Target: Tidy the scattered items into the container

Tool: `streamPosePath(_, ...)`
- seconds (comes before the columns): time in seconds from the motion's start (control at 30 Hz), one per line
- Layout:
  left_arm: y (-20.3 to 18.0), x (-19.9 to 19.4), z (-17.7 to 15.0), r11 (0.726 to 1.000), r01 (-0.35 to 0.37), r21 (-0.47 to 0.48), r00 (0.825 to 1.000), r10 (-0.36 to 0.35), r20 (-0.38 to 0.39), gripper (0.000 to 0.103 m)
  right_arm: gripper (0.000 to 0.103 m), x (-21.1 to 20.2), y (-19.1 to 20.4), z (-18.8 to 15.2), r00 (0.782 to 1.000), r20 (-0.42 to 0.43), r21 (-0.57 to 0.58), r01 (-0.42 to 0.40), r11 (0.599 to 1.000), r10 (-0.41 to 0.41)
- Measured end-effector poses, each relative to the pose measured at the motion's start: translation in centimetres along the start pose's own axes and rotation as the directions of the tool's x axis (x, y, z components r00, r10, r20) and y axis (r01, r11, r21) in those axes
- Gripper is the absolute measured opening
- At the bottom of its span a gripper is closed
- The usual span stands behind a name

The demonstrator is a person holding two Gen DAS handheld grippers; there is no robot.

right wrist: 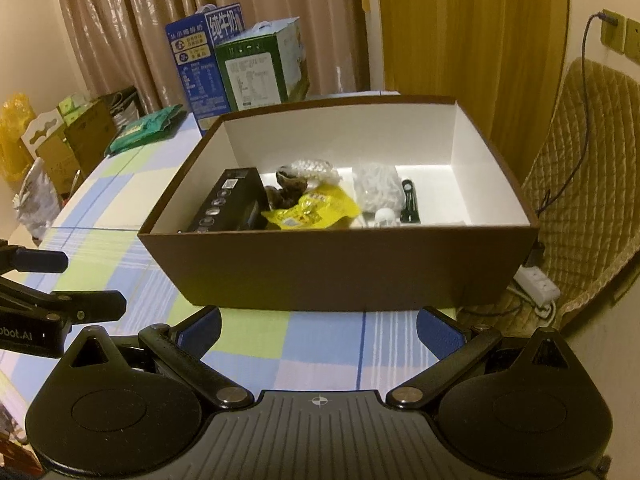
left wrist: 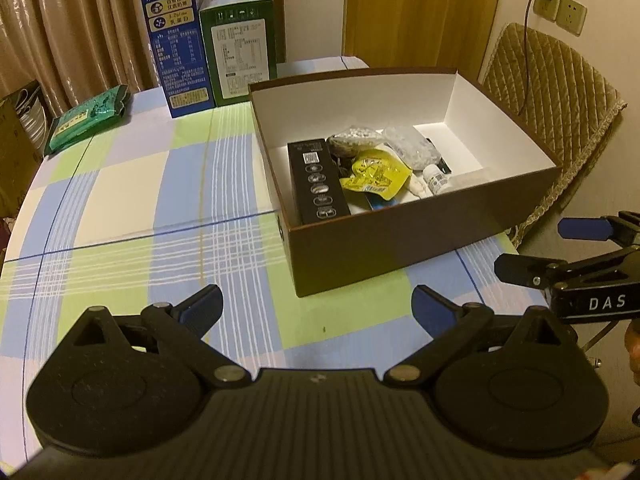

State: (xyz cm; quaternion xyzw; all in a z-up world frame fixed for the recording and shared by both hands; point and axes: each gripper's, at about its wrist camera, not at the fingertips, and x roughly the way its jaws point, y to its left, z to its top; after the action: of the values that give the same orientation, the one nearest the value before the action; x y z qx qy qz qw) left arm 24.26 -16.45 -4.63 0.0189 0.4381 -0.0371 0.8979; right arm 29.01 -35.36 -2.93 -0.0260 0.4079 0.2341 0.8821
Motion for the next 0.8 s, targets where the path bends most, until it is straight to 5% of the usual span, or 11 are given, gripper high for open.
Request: streamPosePath(0.8,-0.5,1.1,-0.9,1.0,-0.009,-0.004,0.999,0.009,-0.041,0.099,0.101,0.9,-0.5,-1.1,0.999,-0.041,0.014,0.016,1.0,-0.015)
